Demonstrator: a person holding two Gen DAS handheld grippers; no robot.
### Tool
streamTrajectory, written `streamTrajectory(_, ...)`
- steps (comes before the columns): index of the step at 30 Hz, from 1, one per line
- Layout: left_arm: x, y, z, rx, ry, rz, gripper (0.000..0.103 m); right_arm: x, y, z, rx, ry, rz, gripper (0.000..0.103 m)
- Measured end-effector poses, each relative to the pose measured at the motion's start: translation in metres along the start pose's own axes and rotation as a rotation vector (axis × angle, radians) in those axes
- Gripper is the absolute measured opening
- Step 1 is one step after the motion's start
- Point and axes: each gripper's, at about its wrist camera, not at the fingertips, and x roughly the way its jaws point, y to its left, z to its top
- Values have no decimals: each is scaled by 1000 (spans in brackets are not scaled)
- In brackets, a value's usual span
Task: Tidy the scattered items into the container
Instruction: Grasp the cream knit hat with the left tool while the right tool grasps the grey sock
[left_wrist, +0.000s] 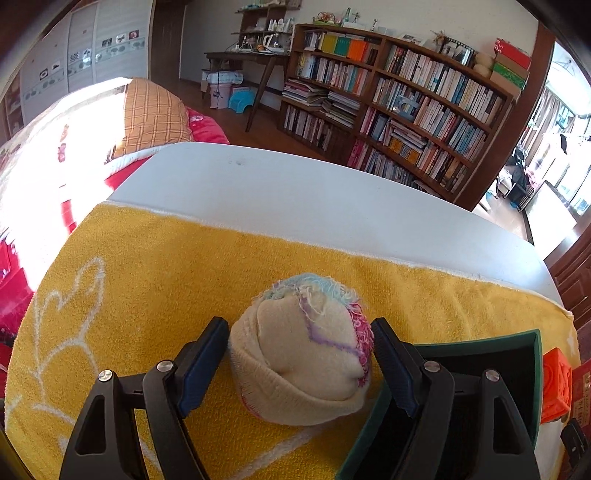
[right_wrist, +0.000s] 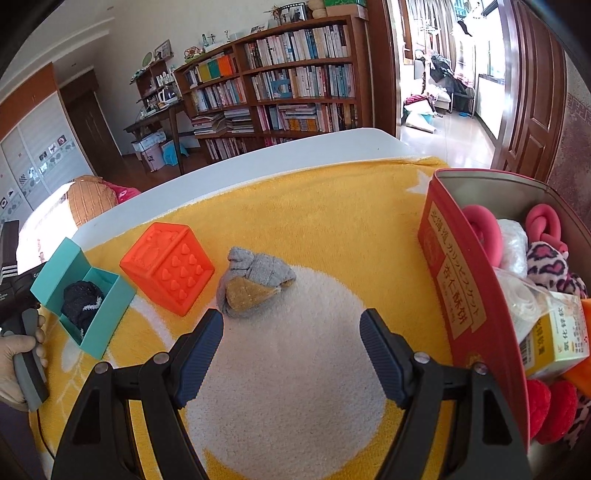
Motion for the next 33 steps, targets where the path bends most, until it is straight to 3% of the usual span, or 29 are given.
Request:
streamTrajectory(2, -2, 3, 1, -7, -8, -11, 68, 1, 0, 0, 4, 8, 7, 80)
streamTrajectory(14, -32, 19, 14, -53, -100, -30, 67, 0, 4, 14, 52, 20, 29, 80)
streamTrajectory(22, -36, 25, 16, -88, -90, -74, 67, 32, 25, 31, 1, 88, -1, 80)
streamTrajectory(23, -37, 25, 16, -89, -92, -79, 67, 39, 27, 31, -5, 104, -6, 78)
streamTrajectory(26, -40, 24, 17, -93, -95, -90, 67, 45, 32, 28, -40, 102, -50, 56)
streamTrajectory(30, -42, 24, 17, -100, -96, -102, 67, 33, 34, 24, -44, 96, -37, 48)
streamTrajectory(33, -45, 20, 17, -95, -100, -111, 67, 13, 33, 23, -48, 60, -38, 48)
